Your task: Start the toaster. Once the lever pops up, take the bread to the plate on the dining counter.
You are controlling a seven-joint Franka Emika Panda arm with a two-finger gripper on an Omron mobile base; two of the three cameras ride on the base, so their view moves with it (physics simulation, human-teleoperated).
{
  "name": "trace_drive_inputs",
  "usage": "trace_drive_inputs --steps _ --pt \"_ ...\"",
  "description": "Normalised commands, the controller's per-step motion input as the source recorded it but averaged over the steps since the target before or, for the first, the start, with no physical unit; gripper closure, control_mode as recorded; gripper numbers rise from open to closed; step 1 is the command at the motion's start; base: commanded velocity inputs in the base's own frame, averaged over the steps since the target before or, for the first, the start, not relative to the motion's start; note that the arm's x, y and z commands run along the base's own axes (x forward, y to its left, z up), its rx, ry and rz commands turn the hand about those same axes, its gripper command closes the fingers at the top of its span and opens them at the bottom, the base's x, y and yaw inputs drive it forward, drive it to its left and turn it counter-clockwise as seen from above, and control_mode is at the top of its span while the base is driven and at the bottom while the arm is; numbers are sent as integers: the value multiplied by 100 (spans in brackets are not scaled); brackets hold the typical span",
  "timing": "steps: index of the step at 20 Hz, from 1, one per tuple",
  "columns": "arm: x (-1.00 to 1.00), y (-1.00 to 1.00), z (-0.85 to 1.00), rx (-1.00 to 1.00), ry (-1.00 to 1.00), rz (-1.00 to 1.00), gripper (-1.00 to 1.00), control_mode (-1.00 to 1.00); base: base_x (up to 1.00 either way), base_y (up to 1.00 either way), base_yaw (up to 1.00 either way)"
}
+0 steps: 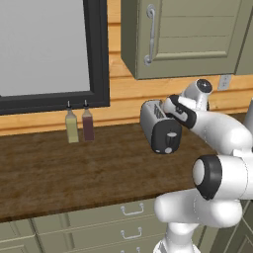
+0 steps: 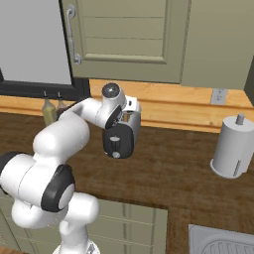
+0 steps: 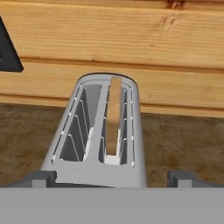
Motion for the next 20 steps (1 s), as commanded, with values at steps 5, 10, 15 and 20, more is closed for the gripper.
trace_drive_inputs --steps 5,10,15,20 --pt "-24 0 -4 -1 -8 0 -100 -100 0 0 0" --pt "3 0 -7 -1 0 0 -100 -100 0 0 0" --pt "10 0 -2 0 0 0 -100 -100 0 0 0" --pt "0 0 -2 1 -5 0 -100 -100 0 0 0"
